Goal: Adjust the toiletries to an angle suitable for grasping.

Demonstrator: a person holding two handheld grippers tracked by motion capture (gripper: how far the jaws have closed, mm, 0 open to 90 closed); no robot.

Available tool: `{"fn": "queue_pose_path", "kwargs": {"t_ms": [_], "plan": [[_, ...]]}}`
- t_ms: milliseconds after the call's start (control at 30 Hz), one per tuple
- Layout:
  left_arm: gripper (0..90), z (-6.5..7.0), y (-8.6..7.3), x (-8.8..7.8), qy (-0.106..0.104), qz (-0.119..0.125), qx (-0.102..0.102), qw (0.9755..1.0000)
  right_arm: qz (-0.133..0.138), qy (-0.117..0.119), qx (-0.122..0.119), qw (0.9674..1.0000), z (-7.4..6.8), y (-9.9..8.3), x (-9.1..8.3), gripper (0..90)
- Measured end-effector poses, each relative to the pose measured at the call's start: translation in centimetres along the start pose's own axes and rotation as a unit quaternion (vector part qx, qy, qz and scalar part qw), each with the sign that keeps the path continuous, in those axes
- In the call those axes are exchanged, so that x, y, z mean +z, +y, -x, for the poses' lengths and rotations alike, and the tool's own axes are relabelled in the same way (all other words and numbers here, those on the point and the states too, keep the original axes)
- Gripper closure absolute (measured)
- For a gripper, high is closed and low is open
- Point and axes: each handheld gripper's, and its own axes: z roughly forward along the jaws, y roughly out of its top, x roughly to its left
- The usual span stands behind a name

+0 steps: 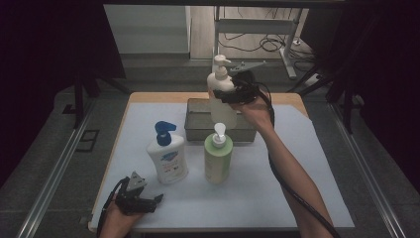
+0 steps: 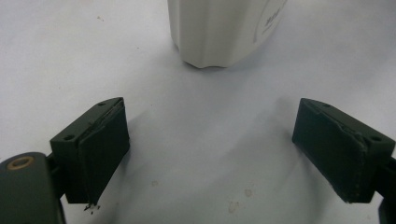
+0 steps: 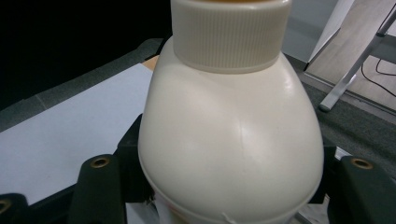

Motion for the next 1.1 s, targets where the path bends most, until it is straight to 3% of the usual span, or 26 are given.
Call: {"fn": "queue_pose_path", "kwargs": {"t_ms": [700, 1100], "plan": [[10.7, 0.0, 0.0, 0.0, 0.001, -0.001, 0.000, 1.0000, 0.000, -0.012, -0.006, 0.9999, -0.8, 0.7, 3.8, 36.9], [10.6, 0.0, 0.0, 0.0, 0.000, -0.002, 0.001, 1.0000, -0.002, -0.015, -0.005, 0.9999, -1.0, -0.3, 6.2, 36.9]]}}
